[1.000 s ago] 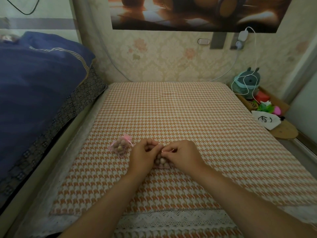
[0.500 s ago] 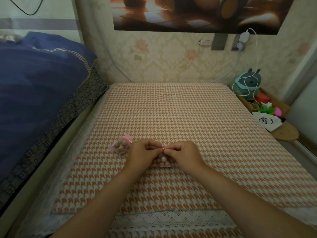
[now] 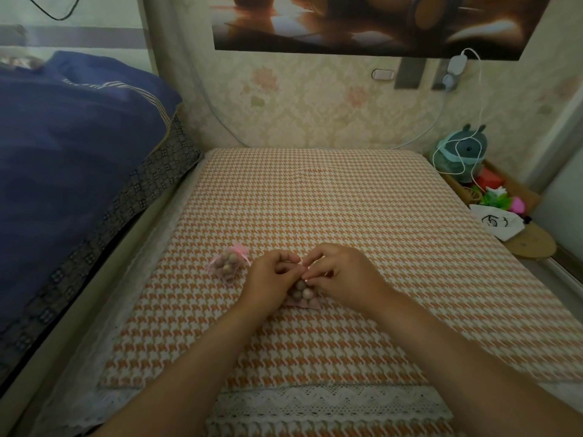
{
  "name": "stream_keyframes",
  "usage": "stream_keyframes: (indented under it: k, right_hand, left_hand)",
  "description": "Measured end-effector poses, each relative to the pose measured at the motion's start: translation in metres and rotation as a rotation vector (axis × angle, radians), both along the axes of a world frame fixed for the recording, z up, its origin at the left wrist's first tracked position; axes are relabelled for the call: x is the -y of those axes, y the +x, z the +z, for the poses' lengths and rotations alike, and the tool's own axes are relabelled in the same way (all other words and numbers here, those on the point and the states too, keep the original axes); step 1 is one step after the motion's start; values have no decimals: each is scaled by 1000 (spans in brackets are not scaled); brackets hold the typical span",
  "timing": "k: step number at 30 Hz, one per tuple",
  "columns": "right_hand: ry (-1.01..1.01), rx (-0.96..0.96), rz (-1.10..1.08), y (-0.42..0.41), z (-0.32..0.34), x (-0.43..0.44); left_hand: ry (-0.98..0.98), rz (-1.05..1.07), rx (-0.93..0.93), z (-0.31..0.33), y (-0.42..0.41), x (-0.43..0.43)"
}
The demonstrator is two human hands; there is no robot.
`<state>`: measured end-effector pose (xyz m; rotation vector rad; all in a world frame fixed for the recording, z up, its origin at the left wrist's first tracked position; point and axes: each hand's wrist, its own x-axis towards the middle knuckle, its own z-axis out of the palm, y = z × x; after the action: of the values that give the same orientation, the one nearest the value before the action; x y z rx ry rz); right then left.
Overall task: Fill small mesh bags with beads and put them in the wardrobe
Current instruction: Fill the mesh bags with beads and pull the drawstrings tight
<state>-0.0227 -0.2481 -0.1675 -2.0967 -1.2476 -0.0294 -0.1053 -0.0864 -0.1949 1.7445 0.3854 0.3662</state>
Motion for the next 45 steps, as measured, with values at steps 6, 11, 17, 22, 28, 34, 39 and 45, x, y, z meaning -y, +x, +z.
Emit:
stream_keyframes:
  k: [6,11,17,22,28,34,39,45]
  right_hand:
    - [75,-206,-17,5,4,1]
    - [99,-242,-20,3,4,1]
    - [153,-337,-80,3,3,0]
    - [205,-559,-125,0,3,-1]
    - [264,-662,-254,-2,2,-6]
    - [199,-545,-206,-6,3,-2]
    - [-117,-214,-30,-5,9,13]
    - [-86,-250,-31,-5,4,16]
  left_hand:
    - [50,-95,-18,2,2,-1]
    - [8,-110,-22,2,0,-3]
    - [-35,-150,-55,6,-1,-3]
    - [105,-175,-75,13,-1,-5]
    - [352,-96,-25,14,1,2]
    - [515,-45,78,7,-5,13]
    - [268,-3,42,0,-5,15]
    - [188,89,99,-15,-2,21]
